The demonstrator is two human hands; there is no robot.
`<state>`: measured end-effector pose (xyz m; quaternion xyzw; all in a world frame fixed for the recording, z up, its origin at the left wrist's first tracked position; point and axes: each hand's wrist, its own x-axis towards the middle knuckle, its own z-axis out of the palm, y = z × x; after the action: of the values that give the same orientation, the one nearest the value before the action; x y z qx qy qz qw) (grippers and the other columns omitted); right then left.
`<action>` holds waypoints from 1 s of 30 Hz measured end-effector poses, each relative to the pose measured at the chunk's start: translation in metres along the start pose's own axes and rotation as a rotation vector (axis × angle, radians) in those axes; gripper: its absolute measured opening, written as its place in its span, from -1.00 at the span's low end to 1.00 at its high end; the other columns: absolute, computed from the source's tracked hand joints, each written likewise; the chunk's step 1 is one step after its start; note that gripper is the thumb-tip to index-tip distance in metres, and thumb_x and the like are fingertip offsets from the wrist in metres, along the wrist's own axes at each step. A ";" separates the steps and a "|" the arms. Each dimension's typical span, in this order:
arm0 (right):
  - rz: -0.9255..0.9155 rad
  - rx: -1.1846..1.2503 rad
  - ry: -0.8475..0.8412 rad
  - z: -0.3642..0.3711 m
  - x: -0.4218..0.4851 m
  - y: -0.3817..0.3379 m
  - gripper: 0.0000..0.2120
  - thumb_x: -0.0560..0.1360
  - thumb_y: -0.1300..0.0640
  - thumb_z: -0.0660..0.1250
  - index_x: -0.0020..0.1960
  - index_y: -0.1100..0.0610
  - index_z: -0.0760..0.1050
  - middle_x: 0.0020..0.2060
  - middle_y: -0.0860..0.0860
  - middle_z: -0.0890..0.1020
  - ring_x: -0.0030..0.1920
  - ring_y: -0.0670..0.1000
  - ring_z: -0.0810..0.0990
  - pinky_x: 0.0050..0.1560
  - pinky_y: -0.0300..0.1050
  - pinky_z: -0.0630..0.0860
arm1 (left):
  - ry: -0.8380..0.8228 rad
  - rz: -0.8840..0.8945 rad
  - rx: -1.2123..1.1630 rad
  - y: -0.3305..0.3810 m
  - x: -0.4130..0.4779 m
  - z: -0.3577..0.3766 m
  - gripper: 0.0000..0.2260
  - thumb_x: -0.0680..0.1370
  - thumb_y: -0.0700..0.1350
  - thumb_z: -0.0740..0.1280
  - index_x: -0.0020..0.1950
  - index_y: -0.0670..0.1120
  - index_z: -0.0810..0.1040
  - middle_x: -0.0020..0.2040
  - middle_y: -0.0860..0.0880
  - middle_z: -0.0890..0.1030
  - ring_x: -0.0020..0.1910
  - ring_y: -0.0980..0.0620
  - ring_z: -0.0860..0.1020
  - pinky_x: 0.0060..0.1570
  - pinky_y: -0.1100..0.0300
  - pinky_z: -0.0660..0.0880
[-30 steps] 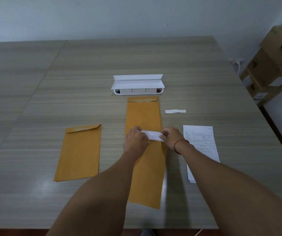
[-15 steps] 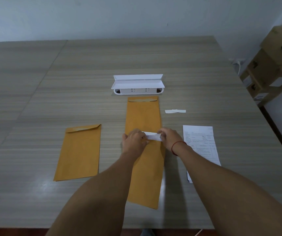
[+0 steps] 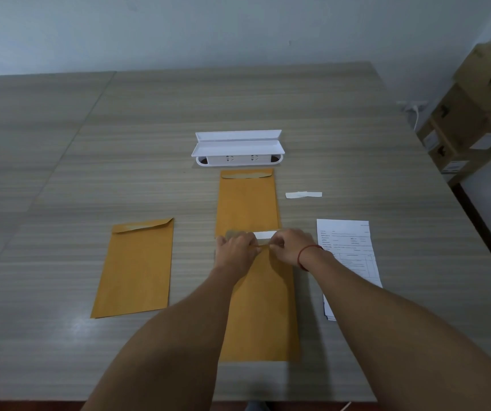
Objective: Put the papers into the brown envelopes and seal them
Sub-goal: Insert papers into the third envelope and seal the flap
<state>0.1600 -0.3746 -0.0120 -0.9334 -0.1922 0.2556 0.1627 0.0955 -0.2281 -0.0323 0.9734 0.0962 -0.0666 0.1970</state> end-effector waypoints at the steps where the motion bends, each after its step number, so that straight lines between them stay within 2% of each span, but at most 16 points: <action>1: -0.013 -0.013 -0.002 -0.001 -0.001 0.000 -0.77 0.56 0.01 0.25 0.17 -0.03 0.57 0.14 -0.02 0.62 0.18 0.06 0.54 0.26 0.01 0.45 | 0.012 0.006 0.001 0.001 0.000 0.000 -0.80 0.60 0.03 0.22 0.11 -0.02 0.54 0.15 0.06 0.54 0.14 0.03 0.49 0.16 0.08 0.21; 6: -0.033 -0.002 0.034 0.003 -0.003 0.004 -0.73 0.55 0.10 0.32 0.24 0.00 0.57 0.15 0.00 0.62 0.16 0.06 0.56 0.21 -0.03 0.49 | 0.017 -0.004 -0.023 0.002 0.001 -0.001 -0.78 0.59 0.05 0.25 0.07 -0.04 0.58 0.08 0.03 0.63 0.14 0.00 0.52 0.23 0.10 0.22; 10: -0.006 0.048 0.031 0.007 -0.004 0.007 -0.73 0.51 0.15 0.37 0.20 0.05 0.61 0.10 0.04 0.62 0.11 0.06 0.57 0.22 -0.02 0.52 | 0.009 -0.010 -0.053 0.004 -0.001 0.005 -0.80 0.57 0.04 0.29 0.02 -0.05 0.62 0.01 0.01 0.67 0.10 -0.02 0.56 0.13 0.13 0.33; 14: 0.038 0.115 0.006 0.012 -0.005 0.008 -0.74 0.50 0.18 0.38 0.19 0.10 0.61 0.09 0.04 0.62 0.10 0.07 0.59 0.22 -0.04 0.51 | 0.015 -0.019 -0.060 0.006 -0.004 0.011 -0.82 0.54 0.01 0.33 0.06 -0.04 0.62 0.04 0.01 0.66 0.12 -0.02 0.56 0.12 0.12 0.37; 18: 0.150 0.273 0.078 0.016 -0.005 0.010 -0.83 0.50 0.19 0.34 0.08 0.11 0.58 0.02 0.04 0.61 0.03 0.07 0.59 0.11 -0.11 0.50 | 0.078 -0.044 -0.008 0.001 -0.011 0.008 -0.63 0.47 0.04 0.42 0.23 -0.06 0.53 0.19 -0.01 0.55 0.25 -0.02 0.45 0.22 0.10 0.39; 21: 0.240 0.362 0.130 0.020 -0.004 0.012 -0.85 0.51 0.18 0.34 0.08 0.10 0.55 0.06 0.05 0.62 0.06 0.08 0.59 0.14 -0.05 0.53 | 0.061 -0.135 0.046 -0.004 -0.014 0.010 -0.58 0.47 0.15 0.39 0.19 -0.09 0.51 0.17 -0.02 0.53 0.21 -0.03 0.46 0.18 0.07 0.42; 23: 0.271 0.394 0.148 0.022 -0.003 0.011 -0.82 0.51 0.16 0.35 0.11 0.10 0.54 0.08 0.04 0.62 0.07 0.07 0.59 0.11 -0.07 0.52 | 0.003 -0.185 0.062 -0.007 -0.015 0.013 -0.52 0.46 0.22 0.36 0.22 -0.09 0.47 0.22 -0.02 0.52 0.25 -0.03 0.46 0.18 0.06 0.44; 25: 0.288 0.412 0.142 0.025 -0.001 0.009 -0.77 0.51 0.14 0.37 0.16 0.10 0.52 0.10 0.04 0.61 0.10 0.06 0.57 0.08 -0.10 0.48 | -0.069 -0.201 0.062 -0.011 -0.015 0.019 -0.39 0.47 0.25 0.33 0.39 -0.08 0.37 0.41 -0.03 0.41 0.39 -0.02 0.38 0.29 0.05 0.40; 27: 0.314 0.427 0.142 0.027 0.002 0.008 -0.73 0.51 0.12 0.38 0.20 0.11 0.51 0.13 0.04 0.60 0.14 0.07 0.57 0.10 -0.11 0.46 | -0.131 -0.210 0.033 -0.013 -0.016 0.024 -0.26 0.49 0.25 0.31 0.53 -0.08 0.17 0.55 0.00 0.20 0.51 0.01 0.22 0.40 0.06 0.31; 30: 0.343 0.447 0.160 0.031 0.006 0.007 -0.76 0.51 0.12 0.38 0.17 0.11 0.52 0.13 0.05 0.61 0.15 0.08 0.56 0.13 -0.09 0.47 | -0.161 -0.232 0.010 -0.013 -0.016 0.027 -0.21 0.50 0.24 0.31 0.57 -0.08 0.07 0.59 0.01 0.07 0.55 0.01 0.14 0.44 0.04 0.28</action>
<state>0.1501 -0.3720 -0.0428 -0.9105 0.0428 0.2412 0.3332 0.0746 -0.2297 -0.0593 0.9483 0.1915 -0.1672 0.1901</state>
